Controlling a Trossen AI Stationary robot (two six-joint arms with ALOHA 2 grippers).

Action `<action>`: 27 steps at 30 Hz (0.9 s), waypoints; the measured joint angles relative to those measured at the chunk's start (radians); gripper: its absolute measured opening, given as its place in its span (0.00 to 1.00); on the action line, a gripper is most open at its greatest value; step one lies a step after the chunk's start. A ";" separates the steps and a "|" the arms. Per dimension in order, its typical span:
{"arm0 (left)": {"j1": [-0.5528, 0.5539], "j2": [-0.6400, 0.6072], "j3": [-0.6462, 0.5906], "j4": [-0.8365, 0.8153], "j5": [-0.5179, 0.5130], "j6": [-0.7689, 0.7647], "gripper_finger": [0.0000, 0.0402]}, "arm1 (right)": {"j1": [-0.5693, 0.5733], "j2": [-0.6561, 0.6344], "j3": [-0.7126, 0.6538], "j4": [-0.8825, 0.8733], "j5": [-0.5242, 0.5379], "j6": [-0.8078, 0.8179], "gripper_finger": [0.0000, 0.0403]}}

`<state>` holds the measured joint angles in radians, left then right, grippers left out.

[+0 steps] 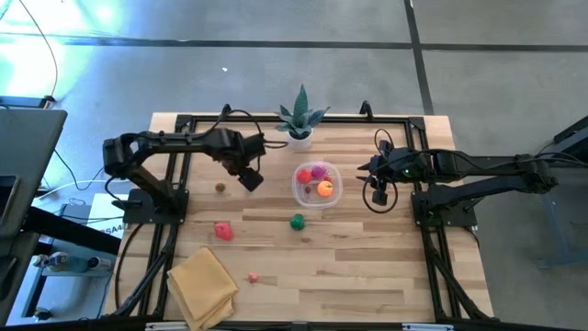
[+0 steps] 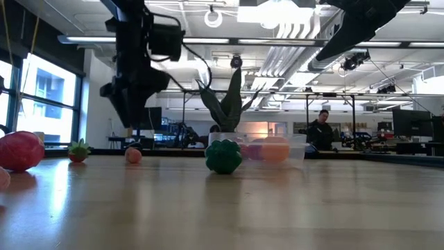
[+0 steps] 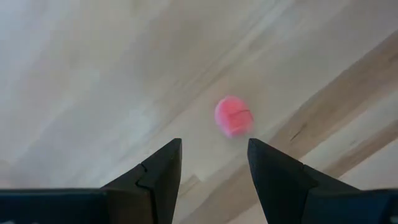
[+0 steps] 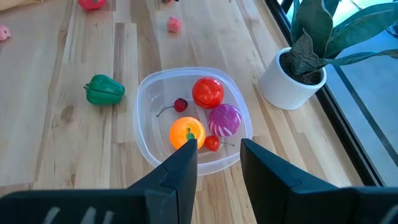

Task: Pick and placing Produce into tupperware
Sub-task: Put the top pink peach into the transparent container

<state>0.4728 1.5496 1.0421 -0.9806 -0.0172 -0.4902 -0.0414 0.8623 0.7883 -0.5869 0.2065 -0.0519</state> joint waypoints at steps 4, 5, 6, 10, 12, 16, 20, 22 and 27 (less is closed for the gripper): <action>0.024 0.005 -0.024 0.020 0.013 -0.019 0.43 | 0.000 0.000 0.000 0.000 0.000 0.000 0.28; 0.028 0.005 -0.029 0.035 0.018 -0.021 0.43 | 0.000 0.000 0.000 0.000 0.000 0.000 0.28; 0.032 0.006 -0.033 0.049 0.027 -0.028 0.43 | 0.000 0.000 0.000 0.000 0.000 0.000 0.28; 0.033 0.006 -0.036 0.089 0.066 -0.041 0.43 | 0.000 0.000 0.000 0.000 0.000 0.000 0.28; 0.031 0.006 -0.036 0.100 0.076 -0.042 0.43 | 0.000 0.000 0.000 0.000 0.000 0.000 0.28; 0.031 0.008 -0.036 0.099 0.080 -0.043 0.43 | 0.000 0.000 0.000 0.000 0.000 0.000 0.28; 0.031 0.043 -0.036 0.104 0.085 -0.039 0.43 | 0.000 0.000 0.000 0.000 0.000 0.000 0.28; 0.031 0.074 -0.036 0.110 0.107 -0.029 0.43 | 0.000 0.000 0.000 0.000 0.000 0.000 0.28; 0.031 0.142 -0.036 0.118 0.151 -0.010 0.43 | 0.000 0.000 0.000 0.000 0.000 0.000 0.28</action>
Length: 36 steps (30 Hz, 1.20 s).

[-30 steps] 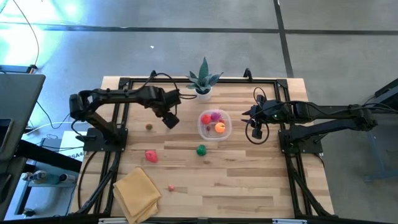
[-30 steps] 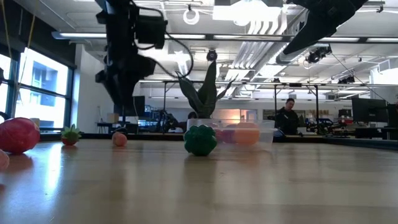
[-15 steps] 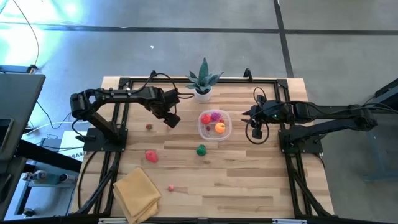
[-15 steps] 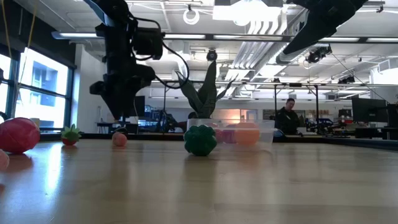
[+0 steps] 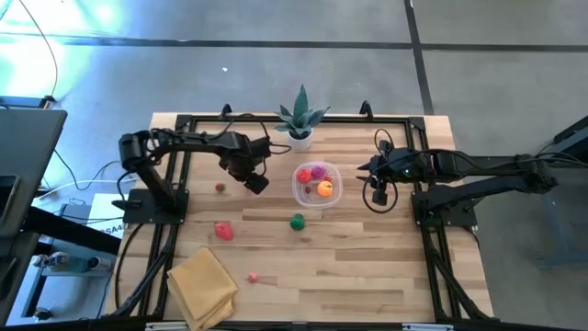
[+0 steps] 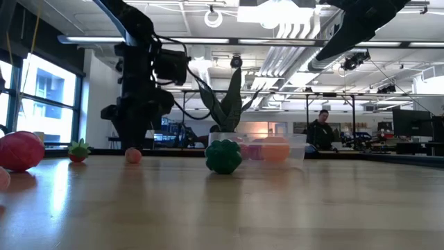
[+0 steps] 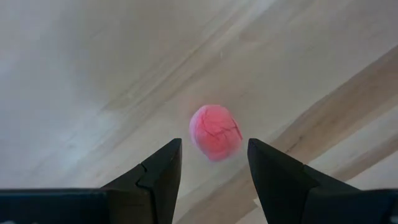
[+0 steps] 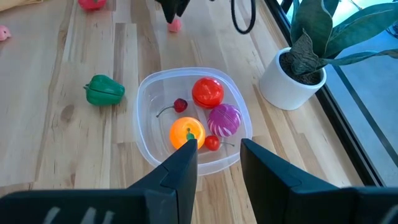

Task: Pick and placing Produce into tupperware
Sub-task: Put the top pink peach into the transparent container

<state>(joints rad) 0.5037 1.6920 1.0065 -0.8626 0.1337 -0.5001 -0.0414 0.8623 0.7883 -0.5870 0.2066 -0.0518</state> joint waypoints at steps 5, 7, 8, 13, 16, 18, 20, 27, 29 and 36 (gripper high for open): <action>0.000 0.032 0.000 0.003 -0.001 0.002 0.43 | 0.000 0.000 0.000 -0.001 0.000 0.000 0.28; 0.000 0.042 0.000 0.010 -0.002 -0.001 0.43 | 0.000 0.000 0.000 0.000 0.000 0.000 0.28; 0.000 0.046 0.000 0.016 -0.002 -0.001 0.43 | 0.000 0.000 0.000 0.000 0.000 0.000 0.28; 0.000 0.067 0.000 0.052 -0.002 -0.001 0.43 | 0.000 0.000 0.000 0.000 0.000 0.000 0.28; 0.000 0.074 0.000 0.057 -0.003 -0.001 0.43 | 0.000 0.000 0.000 0.000 0.000 0.000 0.28; 0.000 0.074 0.000 0.055 -0.003 0.000 0.43 | 0.000 0.000 0.000 0.000 0.000 0.000 0.28; 0.000 0.074 0.000 0.054 -0.007 0.006 0.43 | 0.000 0.000 0.000 0.000 0.000 0.000 0.28; 0.000 0.074 0.000 0.061 -0.034 0.040 0.43 | 0.000 0.000 0.000 0.000 0.000 0.000 0.28; 0.000 0.074 0.000 0.061 -0.037 0.056 0.43 | 0.000 0.000 0.000 0.000 0.000 0.000 0.28; 0.000 0.074 0.000 0.054 -0.033 0.076 0.43 | 0.000 0.000 0.000 0.000 0.000 0.000 0.28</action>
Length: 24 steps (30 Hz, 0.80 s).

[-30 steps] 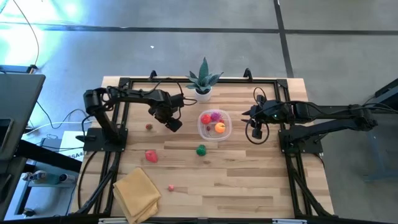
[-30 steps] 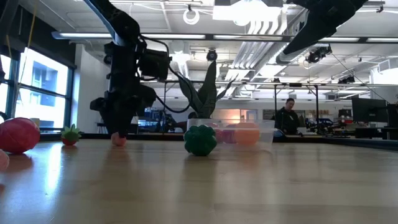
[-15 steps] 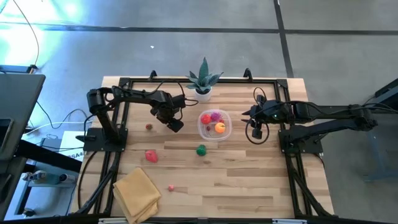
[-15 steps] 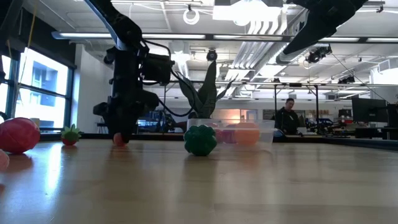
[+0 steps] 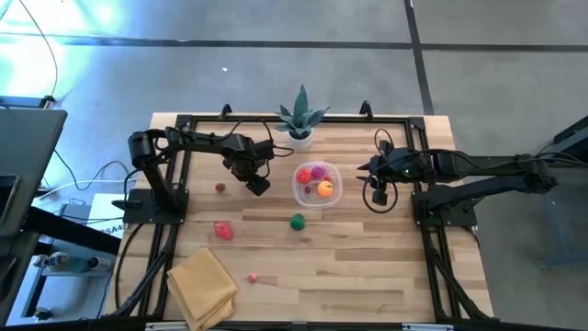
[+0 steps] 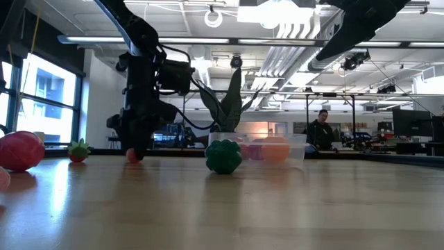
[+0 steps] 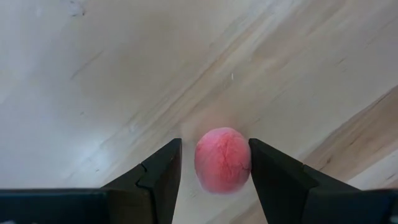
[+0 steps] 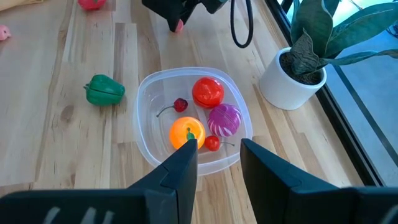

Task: Pick and placing Produce into tupperware
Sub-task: Put the top pink peach into the transparent container

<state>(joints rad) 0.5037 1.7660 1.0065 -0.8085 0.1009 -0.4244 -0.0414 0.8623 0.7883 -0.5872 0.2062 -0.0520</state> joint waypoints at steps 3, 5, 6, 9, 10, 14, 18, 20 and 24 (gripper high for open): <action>0.000 0.000 0.000 -0.009 0.001 0.001 0.43 | 0.000 0.000 0.000 0.000 0.000 0.000 0.28; 0.000 0.000 0.000 -0.011 0.002 0.008 0.43 | 0.000 0.000 0.000 0.000 0.000 0.000 0.28; 0.000 0.000 0.000 -0.011 0.003 0.014 0.43 | 0.000 0.000 0.000 0.000 0.000 0.000 0.28; 0.000 0.000 0.000 -0.011 0.003 0.033 0.43 | 0.000 0.000 0.000 0.000 0.000 0.000 0.28; 0.000 0.000 0.000 -0.011 0.003 0.037 0.43 | 0.000 0.000 0.000 0.000 0.000 0.000 0.28; 0.000 0.000 0.000 -0.011 0.014 0.065 0.43 | 0.000 0.000 0.000 0.000 0.000 0.000 0.28; 0.000 0.001 0.000 -0.010 0.015 0.080 0.43 | 0.000 0.000 0.000 0.000 0.000 0.000 0.28; 0.000 0.007 0.000 -0.010 0.015 0.080 0.43 | 0.000 0.000 0.000 0.000 0.000 0.000 0.28; -0.001 0.025 0.003 -0.009 0.017 0.080 0.43 | 0.000 0.000 0.000 0.000 0.000 0.000 0.28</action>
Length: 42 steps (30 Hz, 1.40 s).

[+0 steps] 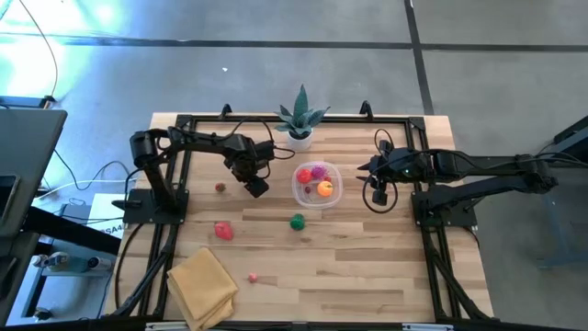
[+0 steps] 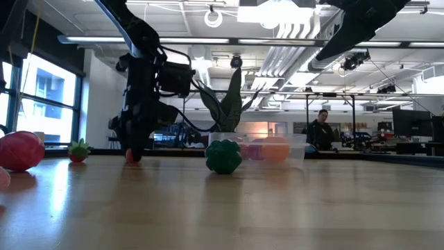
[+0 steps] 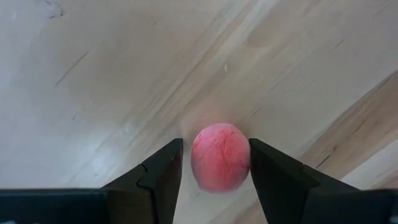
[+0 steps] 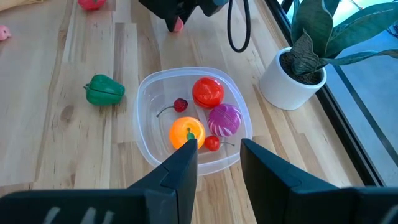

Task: Pick and placing Produce into tupperware
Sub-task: Put the top pink peach into the transparent container

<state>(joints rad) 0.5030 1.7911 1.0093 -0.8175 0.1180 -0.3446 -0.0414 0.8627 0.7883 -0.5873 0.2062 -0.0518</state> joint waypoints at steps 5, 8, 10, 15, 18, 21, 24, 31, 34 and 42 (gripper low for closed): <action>0.001 0.015 0.001 -0.001 -0.003 0.000 0.41 | 0.000 0.000 0.000 0.000 0.000 0.000 0.28; 0.001 0.015 0.000 -0.001 -0.006 0.000 0.36 | 0.000 0.000 0.000 0.000 0.000 0.000 0.28; 0.001 0.016 0.000 -0.001 -0.009 0.000 0.31 | 0.000 0.000 0.000 0.000 0.000 0.000 0.28; 0.001 0.016 0.000 -0.002 -0.010 0.001 0.24 | 0.000 0.000 0.000 0.000 0.000 0.000 0.28; 0.001 0.016 0.002 -0.006 -0.010 0.002 0.26 | 0.000 0.000 0.000 0.000 0.000 0.000 0.28; 0.001 0.020 0.025 -0.034 -0.009 0.004 0.28 | 0.000 0.000 0.000 0.000 0.000 0.000 0.28; -0.007 0.026 0.059 -0.060 -0.005 0.005 0.29 | 0.000 0.000 0.000 0.000 0.000 0.000 0.28; -0.046 0.024 0.166 -0.069 0.051 0.041 0.26 | 0.000 0.000 0.000 0.000 0.000 0.000 0.28; -0.081 0.023 0.225 -0.072 0.063 0.054 0.26 | 0.000 0.000 0.000 0.000 0.000 0.000 0.28; -0.194 0.021 0.434 0.013 0.057 0.144 0.27 | 0.000 0.000 0.000 0.000 0.000 0.000 0.28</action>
<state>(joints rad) 0.3085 1.8122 1.4435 -0.8046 0.1753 -0.2004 -0.0414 0.8627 0.7883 -0.5873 0.2063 -0.0519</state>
